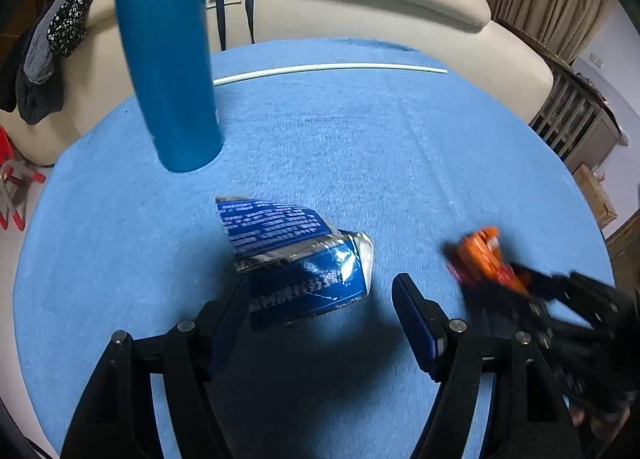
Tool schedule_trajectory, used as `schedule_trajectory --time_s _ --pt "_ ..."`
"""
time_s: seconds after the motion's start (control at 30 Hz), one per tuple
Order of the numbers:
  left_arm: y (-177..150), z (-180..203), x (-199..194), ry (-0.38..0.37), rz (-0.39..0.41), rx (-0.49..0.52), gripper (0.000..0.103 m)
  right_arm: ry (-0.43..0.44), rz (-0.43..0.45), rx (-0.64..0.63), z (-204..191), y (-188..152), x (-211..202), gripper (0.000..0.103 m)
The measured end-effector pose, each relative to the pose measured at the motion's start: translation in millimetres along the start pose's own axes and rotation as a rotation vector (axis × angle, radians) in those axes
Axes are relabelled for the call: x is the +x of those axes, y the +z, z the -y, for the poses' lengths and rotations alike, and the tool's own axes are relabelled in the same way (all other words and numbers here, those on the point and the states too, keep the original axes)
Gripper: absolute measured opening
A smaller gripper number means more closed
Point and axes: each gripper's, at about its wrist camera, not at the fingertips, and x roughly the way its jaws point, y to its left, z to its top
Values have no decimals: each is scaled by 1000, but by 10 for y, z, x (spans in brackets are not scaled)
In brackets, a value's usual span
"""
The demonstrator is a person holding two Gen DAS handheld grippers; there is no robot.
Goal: Collect trash
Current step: 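Grasp the orange wrapper bundle with the right tool while the left tool grasps the blue packet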
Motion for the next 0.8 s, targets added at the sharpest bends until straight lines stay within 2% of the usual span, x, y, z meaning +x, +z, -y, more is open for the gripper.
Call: schedule_trajectory --time_s 0.17,0.3,0.4,0.5,0.57,0.67,0.8 --pt "45 27 131 78 3 7 80 13 8 20 60 -40 -56 42" --pt "54 -48 63 67 24 -14 80 21 13 30 73 -60 -71 42" --pt "73 -183 37 92 38 -53 80 27 13 39 91 -66 -59 41" --pt "109 -244 39 67 32 -92 80 33 9 42 91 -73 -31 42" --pt "115 -194 11 44 39 -72 80 34 12 41 95 -72 -33 41" --pt "141 -77 30 50 47 -12 83 36 10 42 101 -67 -33 41" --pt "202 24 256 68 -14 20 85 37 10 42 106 -66 -32 41"
